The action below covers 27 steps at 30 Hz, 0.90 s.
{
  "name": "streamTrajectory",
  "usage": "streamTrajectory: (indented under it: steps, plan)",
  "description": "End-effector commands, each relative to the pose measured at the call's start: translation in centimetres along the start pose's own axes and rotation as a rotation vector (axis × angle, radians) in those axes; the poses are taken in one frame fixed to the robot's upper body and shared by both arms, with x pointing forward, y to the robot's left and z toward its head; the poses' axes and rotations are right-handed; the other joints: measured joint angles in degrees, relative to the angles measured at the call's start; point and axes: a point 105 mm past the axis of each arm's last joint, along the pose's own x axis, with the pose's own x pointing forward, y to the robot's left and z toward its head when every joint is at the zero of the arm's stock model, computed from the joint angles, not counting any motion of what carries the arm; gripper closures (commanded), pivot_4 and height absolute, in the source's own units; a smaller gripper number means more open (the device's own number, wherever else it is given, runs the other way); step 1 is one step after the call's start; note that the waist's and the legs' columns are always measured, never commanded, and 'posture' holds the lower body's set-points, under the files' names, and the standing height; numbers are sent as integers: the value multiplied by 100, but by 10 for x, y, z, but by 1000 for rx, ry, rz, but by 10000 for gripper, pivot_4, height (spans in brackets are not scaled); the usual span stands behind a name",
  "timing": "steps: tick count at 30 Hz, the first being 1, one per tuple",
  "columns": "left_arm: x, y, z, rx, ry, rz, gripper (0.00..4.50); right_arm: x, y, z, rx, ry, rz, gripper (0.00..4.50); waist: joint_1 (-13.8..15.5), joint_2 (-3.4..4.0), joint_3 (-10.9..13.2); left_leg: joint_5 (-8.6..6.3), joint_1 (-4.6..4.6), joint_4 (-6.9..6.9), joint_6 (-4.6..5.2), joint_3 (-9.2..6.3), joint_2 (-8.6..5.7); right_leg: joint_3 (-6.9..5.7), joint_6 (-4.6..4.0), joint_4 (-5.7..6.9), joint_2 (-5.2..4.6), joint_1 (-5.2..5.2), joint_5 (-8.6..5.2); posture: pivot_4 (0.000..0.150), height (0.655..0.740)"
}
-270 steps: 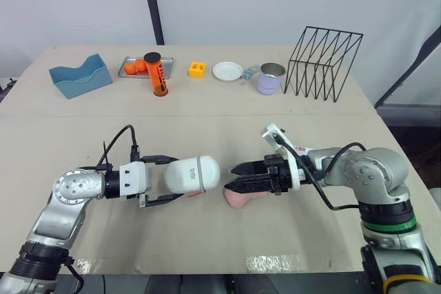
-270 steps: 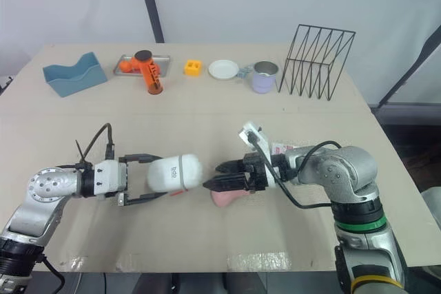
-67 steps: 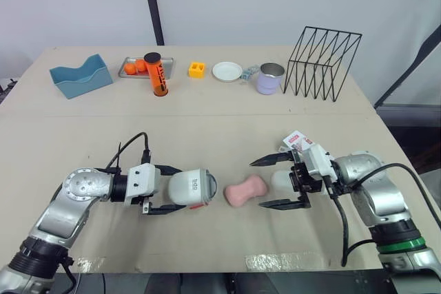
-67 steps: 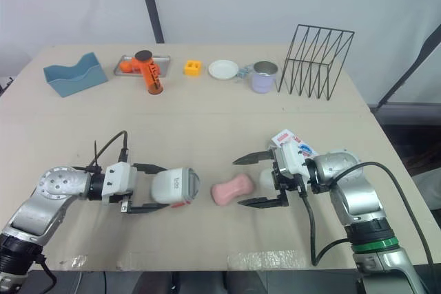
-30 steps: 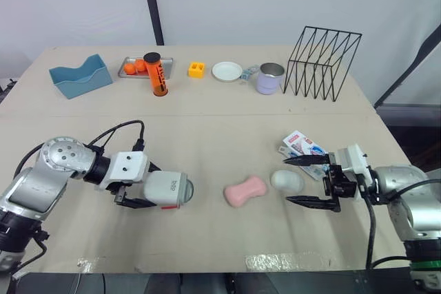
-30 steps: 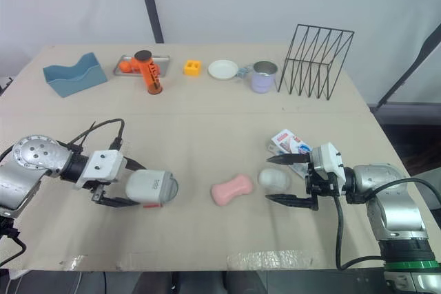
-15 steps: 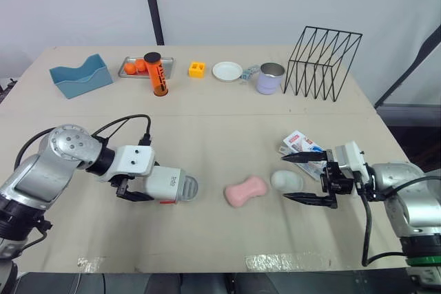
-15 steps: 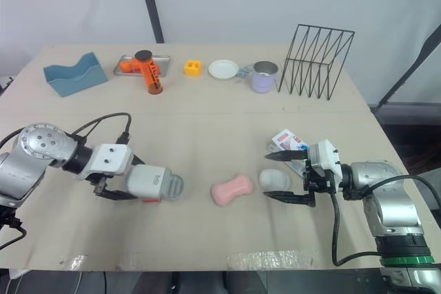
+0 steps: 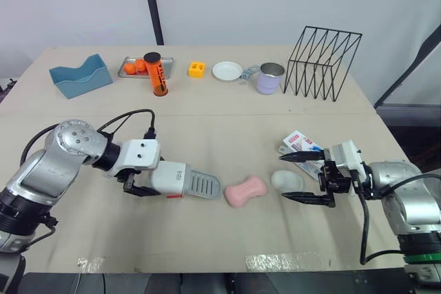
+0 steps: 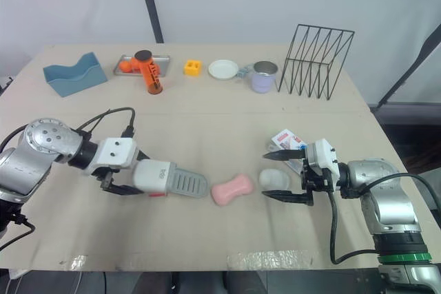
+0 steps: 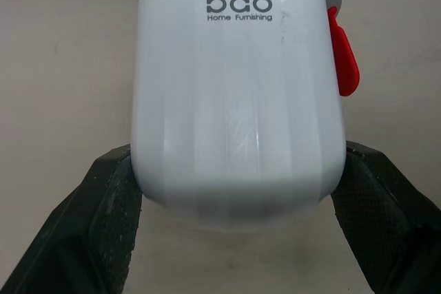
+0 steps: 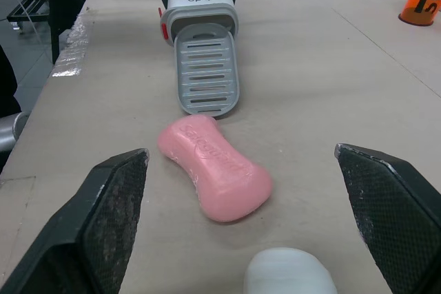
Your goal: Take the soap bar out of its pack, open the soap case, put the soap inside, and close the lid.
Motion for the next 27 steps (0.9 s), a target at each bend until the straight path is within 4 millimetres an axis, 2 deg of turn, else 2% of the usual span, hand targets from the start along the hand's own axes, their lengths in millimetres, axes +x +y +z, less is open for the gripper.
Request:
streamTrajectory:
  steps: [1,6,13,27]
  plan:
    - [-7,-1,-8,17,49,2,8739,0,-2,7,-30,-16,5,449,-1,0,0,0,0,0,0,0,0,1,0,0,0,0,0,1500,7400]
    - [-13,0,-23,13,94,11,8739,0,-3,6,-30,-12,6,449,1,0,0,0,0,0,0,0,0,1,-1,0,-1,0,0,1500,7400]
    - [-21,-3,-32,-11,104,11,8739,0,-2,4,-28,-8,9,449,0,0,0,0,0,0,0,0,1,1,-1,0,-1,0,0,1500,7400]
    - [-16,-4,-49,-54,72,58,8739,-2,-3,2,-33,2,15,449,0,1,0,0,1,0,0,0,1,0,-1,1,-1,0,0,1500,7400]
